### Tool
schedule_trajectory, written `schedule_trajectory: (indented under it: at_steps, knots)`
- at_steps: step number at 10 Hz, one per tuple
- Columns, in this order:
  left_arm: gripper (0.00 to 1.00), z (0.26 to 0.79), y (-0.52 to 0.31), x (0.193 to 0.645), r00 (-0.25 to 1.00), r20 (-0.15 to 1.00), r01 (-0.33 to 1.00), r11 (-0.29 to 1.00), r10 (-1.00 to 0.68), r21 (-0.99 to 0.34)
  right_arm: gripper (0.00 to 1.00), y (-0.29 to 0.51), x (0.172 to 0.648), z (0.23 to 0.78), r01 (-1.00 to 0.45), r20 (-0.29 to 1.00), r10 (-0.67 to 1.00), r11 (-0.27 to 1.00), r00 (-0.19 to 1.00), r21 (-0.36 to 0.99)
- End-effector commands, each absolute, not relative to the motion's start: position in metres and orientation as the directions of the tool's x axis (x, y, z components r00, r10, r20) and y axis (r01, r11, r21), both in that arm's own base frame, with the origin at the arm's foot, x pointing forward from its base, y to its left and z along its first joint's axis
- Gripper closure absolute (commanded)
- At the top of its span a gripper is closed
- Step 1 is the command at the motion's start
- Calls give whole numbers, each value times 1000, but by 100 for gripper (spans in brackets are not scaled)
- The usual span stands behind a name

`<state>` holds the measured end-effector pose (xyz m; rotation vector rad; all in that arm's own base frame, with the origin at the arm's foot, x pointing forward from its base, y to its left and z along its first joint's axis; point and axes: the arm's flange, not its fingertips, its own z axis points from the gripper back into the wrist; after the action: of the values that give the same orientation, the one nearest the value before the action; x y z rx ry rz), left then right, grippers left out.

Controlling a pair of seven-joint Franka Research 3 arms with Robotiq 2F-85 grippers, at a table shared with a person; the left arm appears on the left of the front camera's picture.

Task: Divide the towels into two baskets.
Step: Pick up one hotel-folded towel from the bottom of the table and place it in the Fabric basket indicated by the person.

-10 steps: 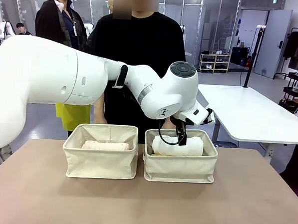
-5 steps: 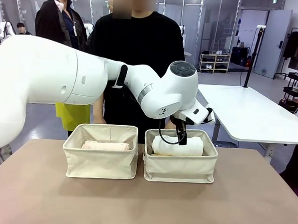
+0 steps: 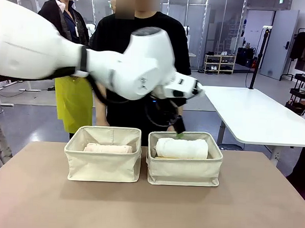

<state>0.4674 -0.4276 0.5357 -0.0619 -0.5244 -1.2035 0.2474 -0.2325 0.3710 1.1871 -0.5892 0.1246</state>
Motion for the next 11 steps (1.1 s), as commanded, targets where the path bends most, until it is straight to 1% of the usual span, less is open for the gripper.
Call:
schedule_trajectory:
  at_steps: [1, 2, 4, 5, 7, 8, 9, 11]
  knots:
    - [0, 546, -317, 410, 342, 522, 894, 442, -781, 75, 0, -231, 244, 373, -403, 504, -214, 382, 837, 831]
    - [0, 553, -280, 396, 389, 575, 886, 464, -720, -18, 0, -231, 244, 373, -403, 504, -214, 382, 837, 831]
    - [0, 565, -208, 374, 428, 666, 877, 457, -610, -145, 0, -231, 244, 373, -403, 504, -214, 382, 837, 831]
    - [0, 566, -166, 359, 457, 694, 868, 447, -556, -214, 0, -231, 244, 373, -403, 504, -214, 382, 837, 831]
    - [0, 556, -89, 325, 505, 741, 831, 481, -442, -280, 0, -231, 244, 373, -403, 504, -214, 382, 837, 831]
    - [0, 543, -47, 304, 539, 764, 786, 539, -356, -303, 0, -231, 244, 373, -403, 504, -214, 382, 837, 831]
    - [0, 529, -5, 279, 578, 786, 700, 628, -219, -341, 0, -231, 244, 373, -403, 504, -214, 382, 837, 831]
    - [0, 503, 41, 250, 611, 790, 589, 699, -57, -406, 0, -231, 244, 373, -403, 504, -214, 382, 837, 831]
